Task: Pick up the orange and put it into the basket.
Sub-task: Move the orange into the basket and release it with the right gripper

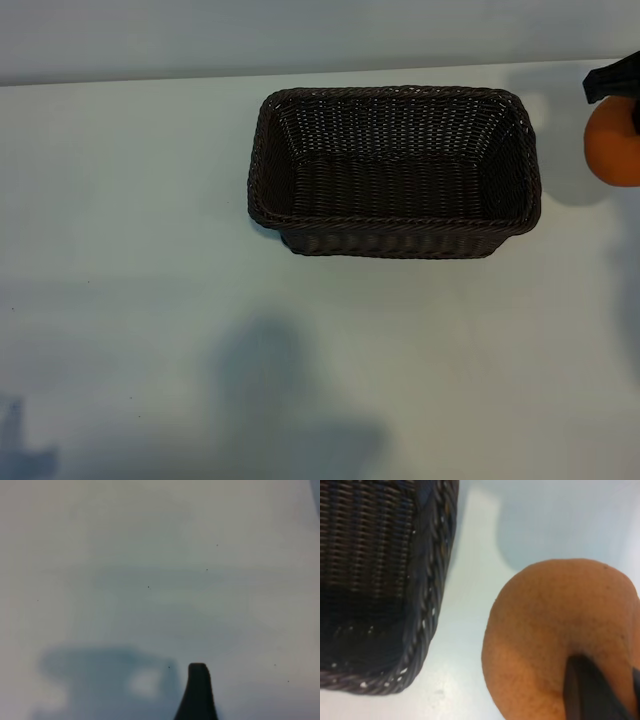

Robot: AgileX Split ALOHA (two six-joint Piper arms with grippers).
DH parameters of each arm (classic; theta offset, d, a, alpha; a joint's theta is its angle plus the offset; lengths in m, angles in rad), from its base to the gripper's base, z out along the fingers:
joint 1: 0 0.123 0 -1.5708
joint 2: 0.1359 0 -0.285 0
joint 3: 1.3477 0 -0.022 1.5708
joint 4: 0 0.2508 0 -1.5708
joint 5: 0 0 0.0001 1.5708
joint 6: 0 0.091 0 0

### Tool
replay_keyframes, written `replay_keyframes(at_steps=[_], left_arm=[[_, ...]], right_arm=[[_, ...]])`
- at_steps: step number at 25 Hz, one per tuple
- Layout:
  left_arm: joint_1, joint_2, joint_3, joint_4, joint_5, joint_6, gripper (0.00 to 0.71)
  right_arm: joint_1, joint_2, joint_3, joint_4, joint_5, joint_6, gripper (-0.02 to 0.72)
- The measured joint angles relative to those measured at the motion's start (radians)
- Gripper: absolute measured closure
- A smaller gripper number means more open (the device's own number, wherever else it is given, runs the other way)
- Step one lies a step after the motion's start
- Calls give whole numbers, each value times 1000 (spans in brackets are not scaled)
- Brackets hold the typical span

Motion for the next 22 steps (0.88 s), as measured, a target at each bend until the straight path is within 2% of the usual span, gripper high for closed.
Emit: replay_keyframes(at_steps=[3,9,16,22], left_arm=[[0,0,0,0,0,1,117],[0,0,0,0,0,1,117],[0,0,0,0,0,1,117],[0,0,0,0,0,3,117]], right_arm=[[28,-1,0,0,5,0,631],[155,1,-15,7,11,0,631],[273,81,-189,11,66,6,633],[329,217,-303,6,116,9,633]])
